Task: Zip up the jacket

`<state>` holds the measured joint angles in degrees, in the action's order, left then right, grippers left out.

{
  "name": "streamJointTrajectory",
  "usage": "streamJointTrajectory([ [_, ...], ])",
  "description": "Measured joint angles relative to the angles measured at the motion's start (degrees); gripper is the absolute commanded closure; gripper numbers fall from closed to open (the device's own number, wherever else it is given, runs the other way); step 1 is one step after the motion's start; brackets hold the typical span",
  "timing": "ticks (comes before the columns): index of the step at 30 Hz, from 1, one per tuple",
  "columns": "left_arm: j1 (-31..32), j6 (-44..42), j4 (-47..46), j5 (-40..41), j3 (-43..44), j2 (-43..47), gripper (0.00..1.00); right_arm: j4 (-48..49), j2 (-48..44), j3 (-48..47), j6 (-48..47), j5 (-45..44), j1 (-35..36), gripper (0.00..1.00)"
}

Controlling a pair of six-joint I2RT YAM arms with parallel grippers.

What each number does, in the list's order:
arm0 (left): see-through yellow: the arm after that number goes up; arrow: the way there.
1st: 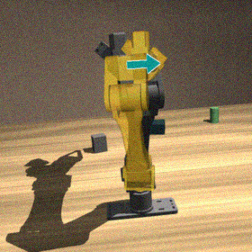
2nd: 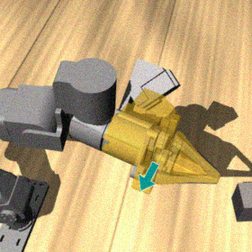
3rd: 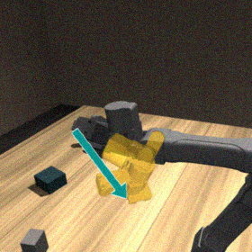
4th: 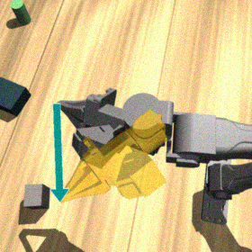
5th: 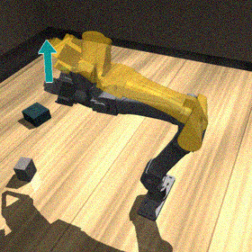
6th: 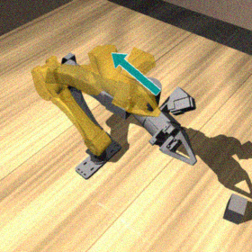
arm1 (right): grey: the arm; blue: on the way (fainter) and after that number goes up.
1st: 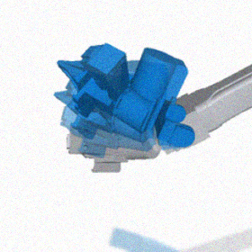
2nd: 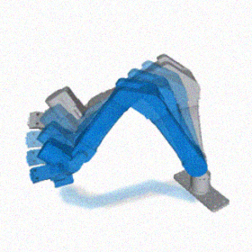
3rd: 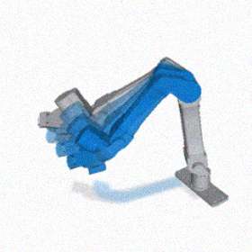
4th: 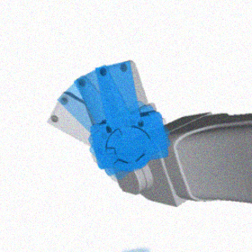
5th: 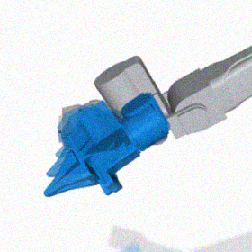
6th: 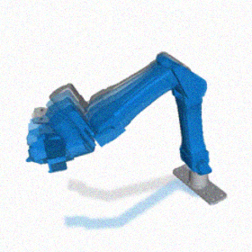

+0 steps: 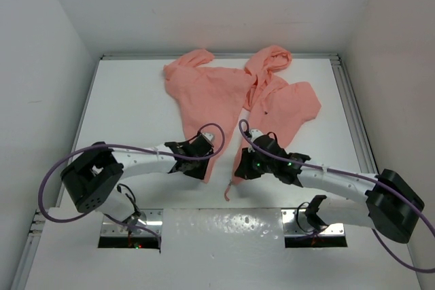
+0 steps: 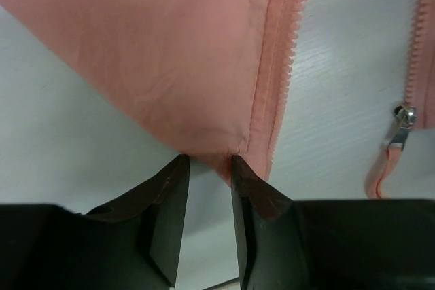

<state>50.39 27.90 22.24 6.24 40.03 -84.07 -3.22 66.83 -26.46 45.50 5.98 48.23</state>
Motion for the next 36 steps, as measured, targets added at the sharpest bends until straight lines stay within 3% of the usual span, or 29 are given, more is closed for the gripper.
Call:
streamJointTrajectory([
  [3, 0.1, 0.2, -1.7, -0.5, 0.5, -1.9, 0.72, 0.7, 0.0, 0.4, 0.7, 0.0, 0.1, 0.94],
  [4, 0.2, 0.3, -2.5, -0.7, 0.7, -2.3, 0.77, 1.2, 0.0, 0.4, 1.1, -0.1, 0.2, 0.91],
  [5, 0.2, 0.5, -3.4, -1.0, 0.8, -2.6, 0.93, 1.5, 0.0, 0.5, 1.3, -0.1, 0.3, 0.89],
  [6, 0.3, 1.0, -4.4, -1.2, 0.8, -3.0, 1.0, 1.7, 0.0, 0.5, 1.5, -0.1, 0.3, 0.85],
  [10, 0.3, 2.4, -7.5, -1.2, 0.5, -3.7, 1.0, 1.8, 0.0, 0.5, 2.2, -0.9, 0.4, 0.65],
  [14, 0.3, 6.3, -10.3, 0.1, -2.2, 0.3, 1.0, 0.9, 0.0, 0.1, 2.5, -2.3, 0.4, 0.6],
  [17, 0.4, 10.7, -15.4, 1.7, -6.0, 8.9, 1.0, -0.1, 0.0, -1.2, 3.5, -3.5, 0.4, 0.64],
  [18, 0.4, 12.2, -18.0, 2.3, -7.3, 11.8, 1.0, -0.5, 0.0, -1.9, 4.1, -3.8, 0.4, 0.8],
  [19, 0.4, 13.7, -21.3, 3.2, -8.7, 15.1, 1.0, -0.8, 0.1, -3.0, 4.5, -4.2, 0.4, 0.87],
  [21, 0.4, 16.2, -27.1, 5.2, -10.7, 19.9, 1.0, -0.9, 0.7, -5.7, 6.3, -4.3, 0.4, 0.98],
  [23, 0.5, 17.8, -32.2, 7.0, -12.3, 23.0, 1.0, 0.2, 1.7, -8.3, 8.0, -4.1, 0.4, 0.99],
  [24, 0.5, 18.4, -34.6, 7.8, -13.0, 24.2, 1.0, 1.1, 1.9, -9.3, 8.7, -3.9, 0.4, 0.96],
  [25, 0.5, 19.0, -37.2, 8.6, -13.9, 25.3, 1.0, 2.5, 2.0, -9.8, 9.6, -3.8, 0.4, 0.78],
  [28, 0.5, 19.8, -41.2, 10.1, -15.3, 26.8, 1.0, 6.1, 1.0, -9.7, 12.7, -3.8, 0.4, 0.49],
  [36, 0.5, 20.9, -46.3, 10.0, -17.7, 26.8, 1.0, 15.7, -1.7, -4.3, 20.1, -2.4, 0.3, 0.49],
])
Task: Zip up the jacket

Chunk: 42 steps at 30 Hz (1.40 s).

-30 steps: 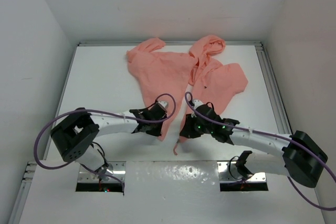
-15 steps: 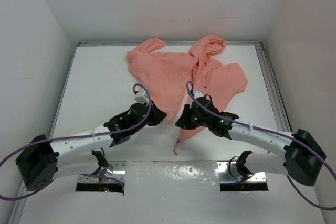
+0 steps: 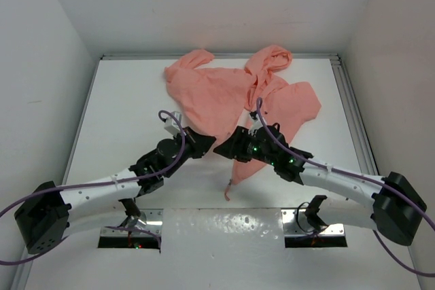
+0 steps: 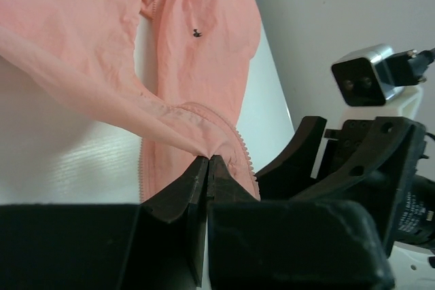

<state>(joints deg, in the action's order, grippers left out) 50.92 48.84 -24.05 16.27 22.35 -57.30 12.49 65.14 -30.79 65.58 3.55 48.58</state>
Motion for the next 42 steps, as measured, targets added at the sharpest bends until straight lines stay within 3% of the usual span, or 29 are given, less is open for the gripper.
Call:
streamJointTrajectory([
  [7, 0.0, 1.0, -2.8, -1.9, -0.5, -0.6, 1.0, 4.9, 0.2, 1.7, 1.7, 0.5, 0.0, 0.6],
  [15, 0.0, 1.5, -3.1, -3.2, -0.9, -0.8, 1.0, 9.0, 0.1, 2.9, 1.0, -0.1, 0.0, 0.63],
  [24, 0.0, 1.6, -3.1, -5.0, -1.0, -0.8, 1.0, 11.8, -1.1, 5.2, 0.4, -4.7, 0.0, 0.74],
  [35, 0.0, 1.4, -3.0, -5.8, -1.0, -1.4, 1.0, 13.0, -1.1, 5.7, -0.5, -7.3, 0.0, 0.76],
  [36, 0.0, 1.4, -3.0, -5.9, -1.0, -1.5, 1.0, 13.0, -1.1, 5.7, -0.7, -7.6, 0.0, 0.78],
  [38, 0.0, 1.4, -3.0, -6.0, -1.0, -1.6, 1.0, 13.0, -1.1, 5.7, -1.2, -8.0, 0.0, 0.94],
  [42, 0.0, 1.1, -2.9, -6.1, -1.0, -1.6, 1.0, 13.1, -1.1, 5.7, -1.5, -8.7, 0.0, 1.0],
])
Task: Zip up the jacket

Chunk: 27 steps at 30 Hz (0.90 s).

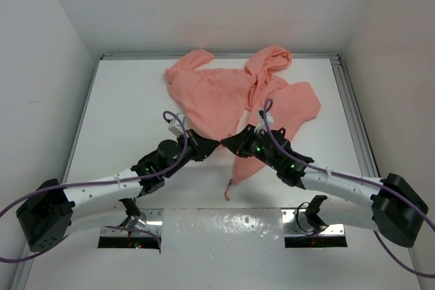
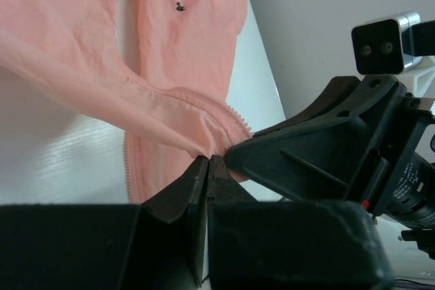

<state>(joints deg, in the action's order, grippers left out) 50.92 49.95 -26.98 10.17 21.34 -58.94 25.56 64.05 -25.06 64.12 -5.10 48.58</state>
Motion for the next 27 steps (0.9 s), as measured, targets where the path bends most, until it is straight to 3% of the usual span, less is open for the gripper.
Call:
streamJointTrajectory([
  [2, 0.0, 0.0, 0.0, -0.2, 0.0, 0.0, 1.0, 0.0, -0.1, 0.0, 0.0, -0.7, 0.0, 1.0],
  [5, 0.0, -0.4, 0.2, -0.5, 0.0, 0.1, 0.81, 1.0, -1.0, 1.1, -0.1, -1.9, 0.0, 1.0],
  [6, 0.0, -0.5, 0.4, -0.8, 0.0, 0.2, 0.67, 1.2, -1.6, 1.6, -0.1, -2.4, 0.0, 1.0],
  [9, 0.0, 0.1, 1.0, -1.8, 0.0, 1.0, 0.47, 2.4, -3.1, 2.8, -0.2, -3.3, -0.1, 1.0],
  [11, -0.2, 0.9, 1.2, -2.5, 0.0, 1.8, 0.43, 3.0, -3.8, 2.8, -0.6, -3.3, -0.1, 1.0],
  [17, -4.1, 5.6, -1.8, -8.0, -0.1, 2.5, 0.43, 6.6, -5.0, 2.8, -1.5, -1.5, -1.0, 1.0],
  [21, -6.6, 8.9, -7.5, -11.9, -1.5, 1.1, 0.55, 9.8, -4.6, 2.9, 0.4, 0.8, -2.1, 1.0],
  [27, -6.8, 10.1, -11.5, -14.6, -2.3, 0.4, 0.55, 12.9, -3.7, 4.2, 4.0, 2.4, -2.3, 1.0],
])
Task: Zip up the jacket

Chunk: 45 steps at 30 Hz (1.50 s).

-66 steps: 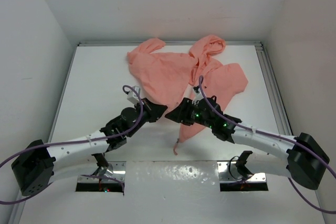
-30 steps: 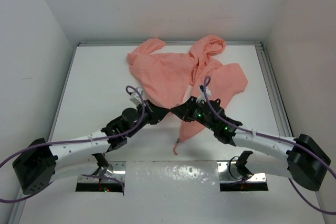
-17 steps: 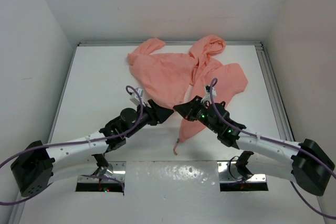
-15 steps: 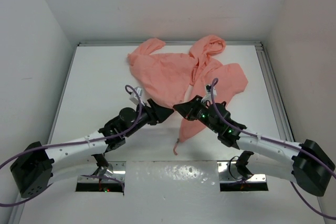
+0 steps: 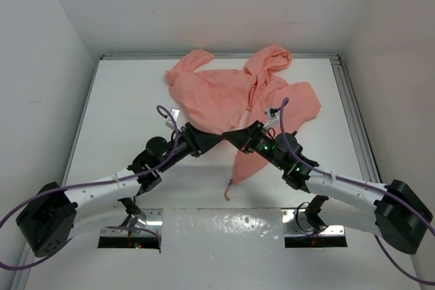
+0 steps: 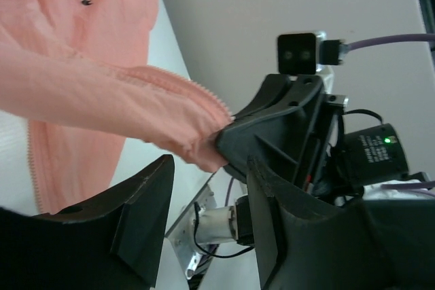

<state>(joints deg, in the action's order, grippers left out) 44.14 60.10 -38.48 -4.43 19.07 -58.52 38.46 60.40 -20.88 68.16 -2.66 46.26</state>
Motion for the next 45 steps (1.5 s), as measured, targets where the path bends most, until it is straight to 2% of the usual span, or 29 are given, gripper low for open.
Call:
streamJointTrajectory([
  [4, 0.0, 0.4, -2.5, -0.9, 0.0, 0.0, 0.56, 1.0, 0.5, 0.1, 1.9, 0.5, 0.0, 1.0],
  [9, 0.0, 0.4, -4.5, -1.4, 0.0, -0.7, 0.63, 1.7, 0.5, 0.1, 2.8, 1.4, 0.0, 1.0],
  [16, 0.0, -0.5, -4.4, -1.5, 0.2, -1.2, 0.83, 3.0, 1.8, 0.1, 5.8, 2.0, -0.1, 1.0],
  [19, 0.0, -1.1, -4.2, -0.6, 0.3, -0.9, 0.97, 3.3, 2.2, 0.2, 7.3, 1.6, -0.4, 1.0],
  [21, 0.0, -1.9, -3.0, 0.2, 0.5, -0.3, 1.0, 3.3, 2.2, 0.2, 8.1, 1.2, -0.5, 0.93],
  [24, 0.0, -3.3, -1.6, 1.1, 0.9, 0.6, 1.0, 3.0, 2.4, 0.2, 8.9, 1.1, -0.5, 0.75],
  [25, 0.0, -4.0, -1.3, 1.5, 1.0, 1.0, 1.0, 3.0, 2.5, 0.2, 9.1, 1.0, -0.5, 0.63],
  [28, 0.0, -6.0, -0.6, 2.2, 1.4, 2.1, 1.0, 1.7, 2.4, 0.2, 8.8, 0.4, -0.7, 0.48],
  [31, 0.0, -8.0, 0.2, 3.1, 1.4, 2.9, 1.0, -3.3, 1.1, -0.7, 7.1, -0.3, -0.7, 0.4],
  [35, 0.0, -10.8, 1.3, 4.7, 1.4, 3.1, 1.0, -10.8, -1.6, -3.3, 3.2, -0.4, -0.6, 0.38],
  [39, 0.0, -13.8, 1.6, 5.8, 1.4, 3.1, 1.0, -17.4, -3.4, -7.2, -0.8, -0.9, -0.4, 0.43],
  [44, 0.0, -17.5, -0.6, 6.3, -0.7, 3.1, 1.0, -21.9, -1.3, -12.9, -3.5, 0.6, -0.4, 0.55],
  [45, 0.0, -18.3, -1.1, 6.3, -1.2, 3.1, 1.0, -22.2, -0.3, -13.7, -3.6, 1.0, -0.4, 0.6],
])
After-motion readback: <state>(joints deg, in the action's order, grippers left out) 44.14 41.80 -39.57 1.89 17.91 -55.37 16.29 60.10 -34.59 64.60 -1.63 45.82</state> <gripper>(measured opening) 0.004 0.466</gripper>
